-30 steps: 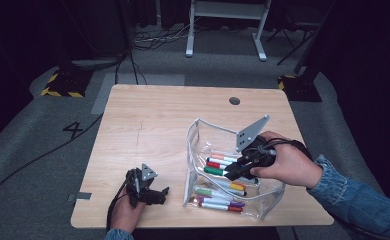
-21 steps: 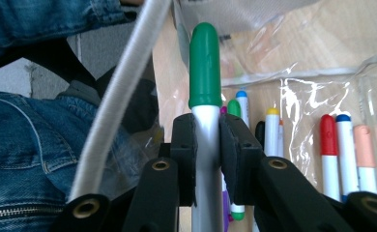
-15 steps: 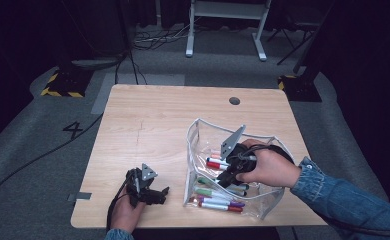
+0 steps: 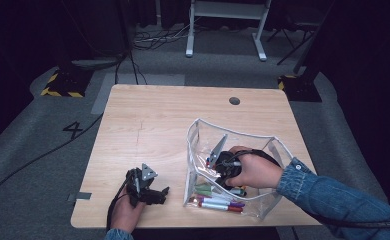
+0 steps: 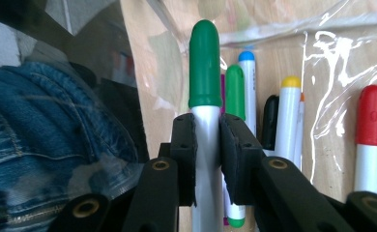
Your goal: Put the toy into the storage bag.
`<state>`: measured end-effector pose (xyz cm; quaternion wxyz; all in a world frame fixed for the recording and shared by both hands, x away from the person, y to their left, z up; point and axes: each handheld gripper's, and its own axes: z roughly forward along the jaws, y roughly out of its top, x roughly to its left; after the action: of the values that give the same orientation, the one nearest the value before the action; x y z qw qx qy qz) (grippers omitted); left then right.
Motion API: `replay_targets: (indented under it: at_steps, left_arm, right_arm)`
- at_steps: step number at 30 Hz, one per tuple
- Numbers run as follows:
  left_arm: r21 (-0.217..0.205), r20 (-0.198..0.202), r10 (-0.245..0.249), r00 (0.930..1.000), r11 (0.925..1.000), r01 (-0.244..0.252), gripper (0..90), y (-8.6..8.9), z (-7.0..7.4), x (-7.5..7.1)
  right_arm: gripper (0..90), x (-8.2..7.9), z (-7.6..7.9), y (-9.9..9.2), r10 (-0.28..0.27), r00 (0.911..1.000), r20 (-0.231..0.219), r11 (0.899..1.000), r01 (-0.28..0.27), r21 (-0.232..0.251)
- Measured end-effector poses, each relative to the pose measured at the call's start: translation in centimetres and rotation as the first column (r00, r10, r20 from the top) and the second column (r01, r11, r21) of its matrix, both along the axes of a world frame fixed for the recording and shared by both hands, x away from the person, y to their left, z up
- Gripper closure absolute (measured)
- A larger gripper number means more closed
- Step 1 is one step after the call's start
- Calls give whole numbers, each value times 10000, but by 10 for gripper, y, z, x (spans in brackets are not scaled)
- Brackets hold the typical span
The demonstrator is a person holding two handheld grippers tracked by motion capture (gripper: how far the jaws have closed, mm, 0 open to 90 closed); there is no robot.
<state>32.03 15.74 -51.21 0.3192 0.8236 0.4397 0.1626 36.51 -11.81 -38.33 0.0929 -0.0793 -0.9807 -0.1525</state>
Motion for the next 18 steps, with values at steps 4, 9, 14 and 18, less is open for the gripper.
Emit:
replay_targets:
  at_steps: [4, 9, 14, 18]
  left_arm:
    - [0, -1, 0, 10000, 10000, 0, 0, 0, 0, 0]
    - [-7, -4, 1, 10000, 10000, -1, 0, 0, 0, 0]
    - [-5, -2, 1, 10000, 10000, -1, 0, 0, 0, 0]
    - [-2, -11, -31, 10000, 10000, 31, 0, 0, 0, 0]
  right_arm:
    - [759, 0, -3, 3, 103, 9999, 41, 9998, -102, -192]
    - [456, 5, -6, 1, -329, 9800, 1963, 9980, 428, -463]
    - [360, 8, 11, -6, -1041, 9644, 2431, 9935, 895, 704]
    - [307, 8, 25, -12, -1320, 9613, 2417, 9871, 1052, 1207]
